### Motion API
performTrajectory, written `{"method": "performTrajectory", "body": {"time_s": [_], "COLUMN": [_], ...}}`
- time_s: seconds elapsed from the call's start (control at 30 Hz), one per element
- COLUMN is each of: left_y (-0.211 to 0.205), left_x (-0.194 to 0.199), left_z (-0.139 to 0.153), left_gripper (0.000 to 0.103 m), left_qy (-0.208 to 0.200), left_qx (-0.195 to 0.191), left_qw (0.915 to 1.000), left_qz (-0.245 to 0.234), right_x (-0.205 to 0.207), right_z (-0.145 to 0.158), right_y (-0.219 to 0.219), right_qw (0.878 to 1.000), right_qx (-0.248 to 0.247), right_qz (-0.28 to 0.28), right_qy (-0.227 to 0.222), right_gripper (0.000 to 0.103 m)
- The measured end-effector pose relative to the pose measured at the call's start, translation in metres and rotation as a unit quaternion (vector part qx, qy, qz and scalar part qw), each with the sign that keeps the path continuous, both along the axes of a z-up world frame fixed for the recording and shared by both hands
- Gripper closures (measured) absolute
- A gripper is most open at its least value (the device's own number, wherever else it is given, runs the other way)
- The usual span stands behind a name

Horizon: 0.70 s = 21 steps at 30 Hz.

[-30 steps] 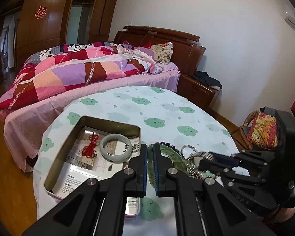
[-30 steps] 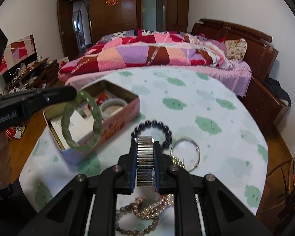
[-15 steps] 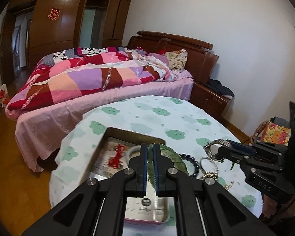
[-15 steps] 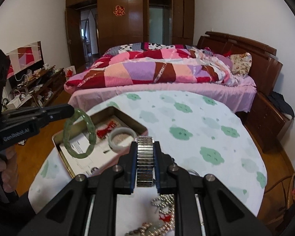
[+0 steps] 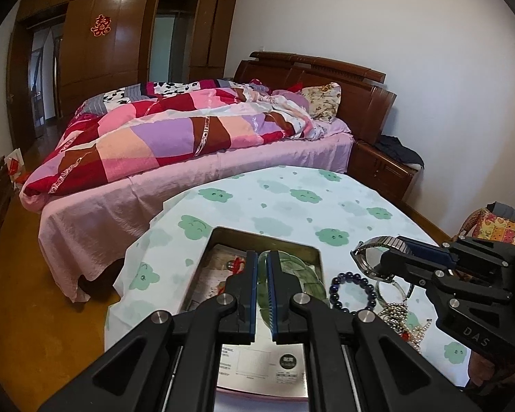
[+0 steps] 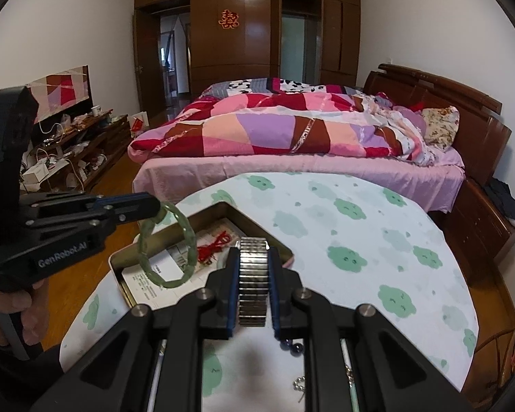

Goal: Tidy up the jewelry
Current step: 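Carry the green bangle and silver watch over the tin box with both tools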

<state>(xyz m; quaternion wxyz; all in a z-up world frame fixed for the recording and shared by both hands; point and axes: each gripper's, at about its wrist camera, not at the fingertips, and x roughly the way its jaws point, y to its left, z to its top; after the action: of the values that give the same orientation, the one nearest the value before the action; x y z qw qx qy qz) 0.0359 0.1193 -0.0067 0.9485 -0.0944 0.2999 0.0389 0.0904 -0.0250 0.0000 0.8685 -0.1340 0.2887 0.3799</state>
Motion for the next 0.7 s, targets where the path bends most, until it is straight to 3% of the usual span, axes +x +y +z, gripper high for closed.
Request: {"method": "performTrajectory", "body": {"time_s": [0.43, 0.7], "left_y": [0.018, 0.023], "left_x": [0.013, 0.021], "left_z": [-0.015, -0.027], "left_gripper": [0.099, 0.099], "left_qy": [0.017, 0.029], "left_qx": [-0.003, -0.005], "left_qw": [0.9998, 0.9996], "left_qz": [0.008, 0.004], "right_x": [0.003, 0.010], "right_z": [-0.013, -0.034], "right_y": [0.028, 0.041], "right_qw": [1.000, 0.999], "right_qx": [-0.015, -0.025], "right_qz": [0.012, 0.011], "right_qy": [0.008, 0.037], "right_gripper": [0.086, 0.086]}}
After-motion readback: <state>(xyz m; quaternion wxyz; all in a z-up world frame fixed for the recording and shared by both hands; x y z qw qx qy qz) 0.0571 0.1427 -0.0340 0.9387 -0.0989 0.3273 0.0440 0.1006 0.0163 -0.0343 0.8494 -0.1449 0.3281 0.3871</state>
